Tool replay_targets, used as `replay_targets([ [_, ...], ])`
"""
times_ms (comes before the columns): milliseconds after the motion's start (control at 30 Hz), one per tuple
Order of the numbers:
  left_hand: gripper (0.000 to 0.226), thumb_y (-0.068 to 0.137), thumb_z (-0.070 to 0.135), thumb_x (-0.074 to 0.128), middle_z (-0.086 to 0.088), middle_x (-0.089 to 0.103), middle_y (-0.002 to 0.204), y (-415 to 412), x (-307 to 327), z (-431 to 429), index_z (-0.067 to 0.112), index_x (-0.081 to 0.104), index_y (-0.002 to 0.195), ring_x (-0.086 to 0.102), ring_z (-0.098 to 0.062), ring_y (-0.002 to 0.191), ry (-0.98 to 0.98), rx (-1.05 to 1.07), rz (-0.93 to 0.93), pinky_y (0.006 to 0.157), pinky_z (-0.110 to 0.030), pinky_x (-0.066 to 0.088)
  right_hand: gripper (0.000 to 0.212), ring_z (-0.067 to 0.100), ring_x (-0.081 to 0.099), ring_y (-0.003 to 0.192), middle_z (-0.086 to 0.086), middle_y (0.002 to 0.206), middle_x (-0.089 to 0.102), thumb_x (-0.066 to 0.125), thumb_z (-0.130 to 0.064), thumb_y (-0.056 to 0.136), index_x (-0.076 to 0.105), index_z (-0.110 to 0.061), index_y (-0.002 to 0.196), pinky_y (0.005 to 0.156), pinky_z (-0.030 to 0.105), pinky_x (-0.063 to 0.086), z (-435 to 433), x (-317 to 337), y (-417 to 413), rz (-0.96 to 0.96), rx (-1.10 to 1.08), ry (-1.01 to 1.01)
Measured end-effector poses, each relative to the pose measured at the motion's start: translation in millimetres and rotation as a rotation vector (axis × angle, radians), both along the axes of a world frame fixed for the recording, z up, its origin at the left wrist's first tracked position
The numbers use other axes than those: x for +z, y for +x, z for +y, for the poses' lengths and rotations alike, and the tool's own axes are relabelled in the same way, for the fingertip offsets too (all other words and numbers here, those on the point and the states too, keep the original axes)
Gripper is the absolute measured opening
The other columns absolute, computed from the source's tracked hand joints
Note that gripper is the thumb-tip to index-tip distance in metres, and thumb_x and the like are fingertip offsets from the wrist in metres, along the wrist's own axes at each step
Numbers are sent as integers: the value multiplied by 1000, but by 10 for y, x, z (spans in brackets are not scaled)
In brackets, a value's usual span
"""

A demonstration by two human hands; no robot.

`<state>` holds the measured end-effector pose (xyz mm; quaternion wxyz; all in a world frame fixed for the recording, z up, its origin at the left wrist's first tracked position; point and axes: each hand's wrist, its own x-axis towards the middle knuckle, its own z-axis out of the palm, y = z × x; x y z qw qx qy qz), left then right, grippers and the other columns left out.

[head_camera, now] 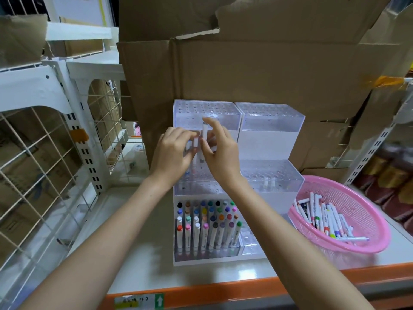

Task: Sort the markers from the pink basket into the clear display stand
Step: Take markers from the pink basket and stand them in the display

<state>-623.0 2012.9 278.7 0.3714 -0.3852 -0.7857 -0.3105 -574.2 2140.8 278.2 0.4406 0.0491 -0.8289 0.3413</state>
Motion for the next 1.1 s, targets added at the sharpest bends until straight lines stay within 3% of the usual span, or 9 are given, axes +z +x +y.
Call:
replay_targets([
  [433,29,74,9,75,-8,64,99,76,-26,-6,5,65,101,56,-26,94,-96,87,50,77,-36,45,41,14,55,66,-2,82,54,62,-11,91,53,-16,131,65,34,54,-9,10,-11,3,-26,36],
  [733,46,73,8,78,-9,61,110,115,-49,-72,4,63,116,54,-26,103,-117,109,45,83,-39,47,43,9,55,65,-4,85,53,62,-11,90,52,-15,131,63,32,55,-18,15,6,4,-11,42],
  [1100,44,73,6,77,-13,59,105,154,-57,-103,5,64,115,55,-32,99,-156,179,100,82,-44,51,42,18,61,70,0,89,59,59,-6,89,50,-17,128,67,39,56,0,-56,71,-141,22,120],
])
